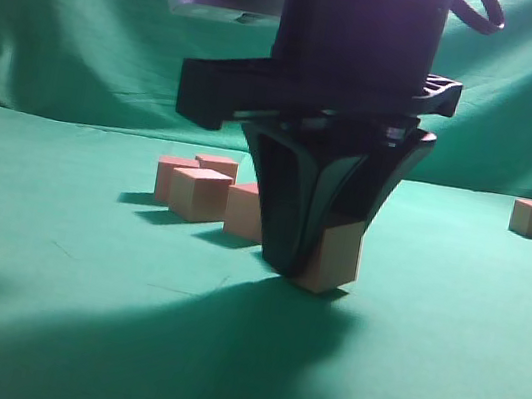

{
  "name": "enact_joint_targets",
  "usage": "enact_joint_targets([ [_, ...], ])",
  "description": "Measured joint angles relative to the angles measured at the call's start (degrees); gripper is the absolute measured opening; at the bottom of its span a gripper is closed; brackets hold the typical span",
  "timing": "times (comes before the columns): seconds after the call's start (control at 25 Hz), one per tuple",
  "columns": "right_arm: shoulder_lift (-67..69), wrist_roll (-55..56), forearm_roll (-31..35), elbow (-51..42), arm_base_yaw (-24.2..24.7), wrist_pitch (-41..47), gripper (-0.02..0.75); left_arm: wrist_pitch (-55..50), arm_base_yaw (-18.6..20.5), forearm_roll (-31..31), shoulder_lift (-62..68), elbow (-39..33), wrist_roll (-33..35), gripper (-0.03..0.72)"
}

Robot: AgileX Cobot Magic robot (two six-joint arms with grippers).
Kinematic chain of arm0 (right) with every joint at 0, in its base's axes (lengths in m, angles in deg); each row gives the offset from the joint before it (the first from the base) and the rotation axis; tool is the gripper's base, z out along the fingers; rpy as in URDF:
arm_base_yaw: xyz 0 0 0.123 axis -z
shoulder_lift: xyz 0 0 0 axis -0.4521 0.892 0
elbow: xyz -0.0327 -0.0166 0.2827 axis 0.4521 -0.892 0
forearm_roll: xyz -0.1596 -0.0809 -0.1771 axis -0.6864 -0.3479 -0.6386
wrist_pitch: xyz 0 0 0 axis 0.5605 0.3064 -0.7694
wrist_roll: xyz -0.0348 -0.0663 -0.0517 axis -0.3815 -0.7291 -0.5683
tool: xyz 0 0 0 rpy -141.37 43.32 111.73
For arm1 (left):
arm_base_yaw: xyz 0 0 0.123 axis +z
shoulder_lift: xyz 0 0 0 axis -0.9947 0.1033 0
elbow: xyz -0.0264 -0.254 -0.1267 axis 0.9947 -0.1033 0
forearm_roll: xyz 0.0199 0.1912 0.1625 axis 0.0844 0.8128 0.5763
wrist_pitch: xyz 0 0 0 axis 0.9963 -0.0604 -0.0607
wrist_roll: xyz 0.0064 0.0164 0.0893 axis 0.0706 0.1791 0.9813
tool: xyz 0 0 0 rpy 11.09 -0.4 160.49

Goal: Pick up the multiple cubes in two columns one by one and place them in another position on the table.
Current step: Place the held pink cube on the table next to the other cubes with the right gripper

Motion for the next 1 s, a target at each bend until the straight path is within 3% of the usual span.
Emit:
enact_joint_targets([
  [0.96,0.0,0.0,0.0,0.0,0.0,0.0,0.263,0.0,0.0,0.0,0.0,0.0,0.0,0.0],
  [1.0,0.0,0.0,0.0,0.0,0.0,0.0,0.307,0.0,0.0,0.0,0.0,0.0,0.0,0.0],
])
